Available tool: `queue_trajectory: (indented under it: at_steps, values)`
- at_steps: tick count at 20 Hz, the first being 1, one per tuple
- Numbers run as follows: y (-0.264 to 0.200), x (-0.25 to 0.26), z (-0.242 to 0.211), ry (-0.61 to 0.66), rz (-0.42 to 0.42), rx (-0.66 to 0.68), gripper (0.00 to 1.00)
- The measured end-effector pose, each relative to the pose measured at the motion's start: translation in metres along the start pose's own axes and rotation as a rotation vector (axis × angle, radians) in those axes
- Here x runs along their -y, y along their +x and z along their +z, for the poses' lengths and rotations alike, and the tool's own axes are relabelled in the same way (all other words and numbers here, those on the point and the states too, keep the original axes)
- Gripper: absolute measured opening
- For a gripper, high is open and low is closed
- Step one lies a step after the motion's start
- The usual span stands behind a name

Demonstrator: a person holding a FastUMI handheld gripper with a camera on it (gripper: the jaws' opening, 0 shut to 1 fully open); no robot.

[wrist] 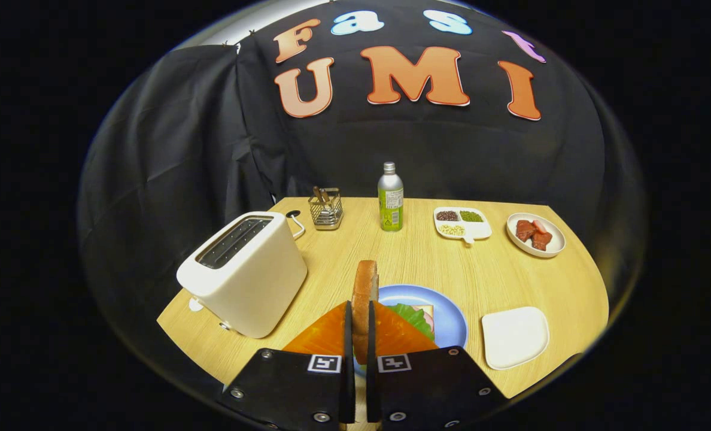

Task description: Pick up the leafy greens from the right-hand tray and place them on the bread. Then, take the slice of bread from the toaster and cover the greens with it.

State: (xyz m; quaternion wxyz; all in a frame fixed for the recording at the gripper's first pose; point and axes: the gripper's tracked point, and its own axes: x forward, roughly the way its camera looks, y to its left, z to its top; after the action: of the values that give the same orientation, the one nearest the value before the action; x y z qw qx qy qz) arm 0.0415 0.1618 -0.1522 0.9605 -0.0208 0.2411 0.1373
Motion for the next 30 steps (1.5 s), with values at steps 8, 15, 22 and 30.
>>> queue_trajectory:
  at_steps: [8, 15, 22, 30]
  values:
    - [0.013, 0.026, -0.015, 0.031, -0.015, -0.051, 0.08]
    - [0.020, 0.070, -0.030, 0.043, -0.072, -0.128, 0.25]
    - [0.016, 0.096, -0.023, 0.085, -0.147, -0.108, 0.61]
    - [-0.024, 0.101, 0.038, 0.071, -0.167, 0.029, 0.98]
